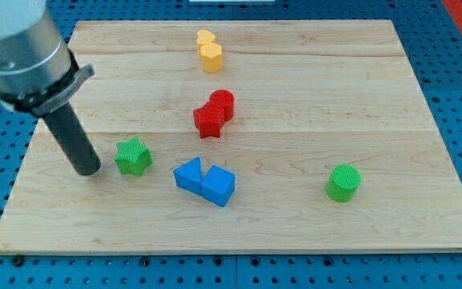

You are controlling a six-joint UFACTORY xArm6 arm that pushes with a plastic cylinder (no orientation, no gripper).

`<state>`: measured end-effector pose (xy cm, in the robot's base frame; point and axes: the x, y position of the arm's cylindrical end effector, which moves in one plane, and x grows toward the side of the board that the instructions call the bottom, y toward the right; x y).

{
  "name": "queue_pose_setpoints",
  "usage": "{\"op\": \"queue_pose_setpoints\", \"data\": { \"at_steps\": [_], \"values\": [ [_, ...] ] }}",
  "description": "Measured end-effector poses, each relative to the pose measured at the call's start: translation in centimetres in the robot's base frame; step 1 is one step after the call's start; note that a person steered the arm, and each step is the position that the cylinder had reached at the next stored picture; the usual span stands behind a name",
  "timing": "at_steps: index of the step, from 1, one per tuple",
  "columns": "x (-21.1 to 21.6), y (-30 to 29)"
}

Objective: Place the green blocks right to the red blocks

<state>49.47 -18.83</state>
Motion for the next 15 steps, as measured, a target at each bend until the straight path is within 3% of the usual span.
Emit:
{"op": "queue_pose_setpoints", "data": {
  "at_steps": [2,3,6,12,15],
  "values": [
    [-1.2,13.4],
    [-0.9,12.3],
    [1.4,27.1],
    [-0.1,25.4],
    [-1.7,21.6]
  ]
}}
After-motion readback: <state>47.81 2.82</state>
